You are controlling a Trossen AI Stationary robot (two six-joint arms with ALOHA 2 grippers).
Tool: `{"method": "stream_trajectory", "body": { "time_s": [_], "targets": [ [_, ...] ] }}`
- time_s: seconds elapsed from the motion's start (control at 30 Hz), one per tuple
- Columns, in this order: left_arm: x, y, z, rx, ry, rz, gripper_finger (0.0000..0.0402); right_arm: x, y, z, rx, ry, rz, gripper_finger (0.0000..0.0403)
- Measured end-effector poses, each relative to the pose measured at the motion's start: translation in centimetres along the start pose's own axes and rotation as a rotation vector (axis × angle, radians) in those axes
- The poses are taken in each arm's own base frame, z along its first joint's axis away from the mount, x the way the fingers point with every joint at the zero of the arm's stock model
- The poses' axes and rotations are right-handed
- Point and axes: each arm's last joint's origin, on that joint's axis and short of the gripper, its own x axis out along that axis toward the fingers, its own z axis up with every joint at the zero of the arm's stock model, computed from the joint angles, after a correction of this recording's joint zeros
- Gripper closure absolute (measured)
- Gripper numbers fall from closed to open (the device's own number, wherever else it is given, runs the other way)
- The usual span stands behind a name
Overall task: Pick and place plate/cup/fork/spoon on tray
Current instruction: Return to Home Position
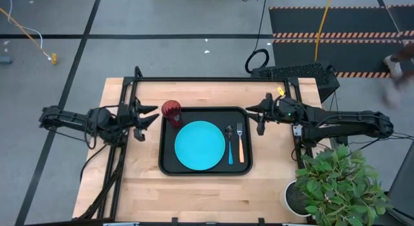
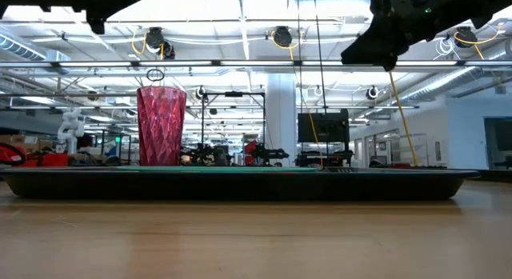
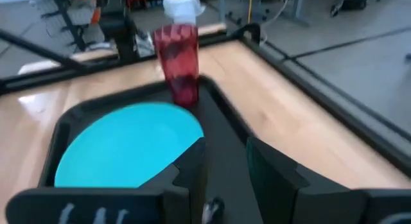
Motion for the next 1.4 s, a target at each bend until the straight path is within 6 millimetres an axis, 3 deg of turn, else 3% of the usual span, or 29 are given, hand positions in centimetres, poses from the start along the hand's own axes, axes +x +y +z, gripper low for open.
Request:
{"method": "stream_trajectory", "body": {
  "time_s": [0.2, 0.47, 0.6, 0.77, 1.03, 1.4],
  "targets": [
    [-1.1, 0.3, -0.3, 0.049, 0.032, -0.021, 0.0268, -0.9, 0.0, -1.0, -0.014, 0.089, -0.019, 0.03],
    [-1.7, 0.3, -1.5, 0.085, 0.024, -0.124, 0.0392, -1.6, -0.4, -3.4, -0.093, -0.134, 0.022, 0.0306],
    [-1.8, 0.3, -2.1, 0.084, 0.011, -0.151, 0.0394, -2.2, -0.7, -4.3, -0.095, -0.225, 0.083, 0.0335],
    [-1.8, 0.7, -3.0, 0.071, 0.027, -0.121, 0.0397, -2.6, -1.1, -5.0, -0.079, -0.204, 0.097, 0.0395],
    [-2.0, 1.3, -3.5, 0.011, 0.012, -0.077, 0.0399, -2.7, -1.1, -6.5, -0.032, -0.156, 0.167, 0.0401],
    [-2.9, 1.6, -4.3, -0.047, 0.056, -0.074, 0.04, -3.6, -1.3, -8.6, 0.017, -0.284, 0.269, 0.0403]
  ]
}}
